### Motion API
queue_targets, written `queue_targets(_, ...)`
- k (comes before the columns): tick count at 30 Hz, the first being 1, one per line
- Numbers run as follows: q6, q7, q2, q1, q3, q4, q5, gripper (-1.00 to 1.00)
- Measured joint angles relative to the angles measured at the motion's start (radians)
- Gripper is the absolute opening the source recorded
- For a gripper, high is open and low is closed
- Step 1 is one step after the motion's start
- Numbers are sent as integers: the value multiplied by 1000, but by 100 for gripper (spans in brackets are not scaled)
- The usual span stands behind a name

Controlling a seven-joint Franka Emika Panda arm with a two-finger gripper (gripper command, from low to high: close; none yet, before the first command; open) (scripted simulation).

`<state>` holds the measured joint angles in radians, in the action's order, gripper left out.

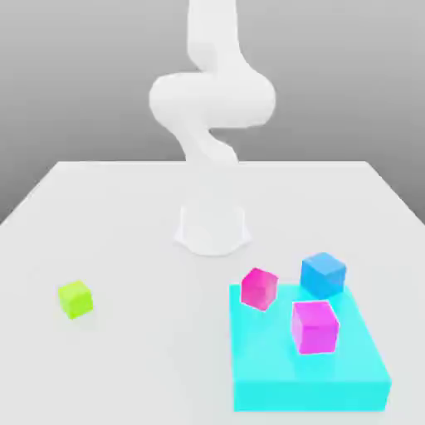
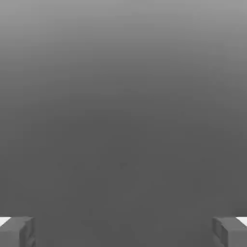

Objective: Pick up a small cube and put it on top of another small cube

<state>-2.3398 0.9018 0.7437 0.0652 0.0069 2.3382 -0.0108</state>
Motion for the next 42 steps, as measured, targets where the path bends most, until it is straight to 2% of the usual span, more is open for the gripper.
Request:
queue_targets(20, -318, 865, -451, 465, 29, 306, -18, 0)
queue_targets(33, -523, 1450, -741, 705, -36, 503, 8, 0)
queue_targets(41, -743, 1479, -1016, 727, -14, 472, -19, 0)
queue_targets(42, -758, 1478, -1035, 729, -12, 468, -20, -100)
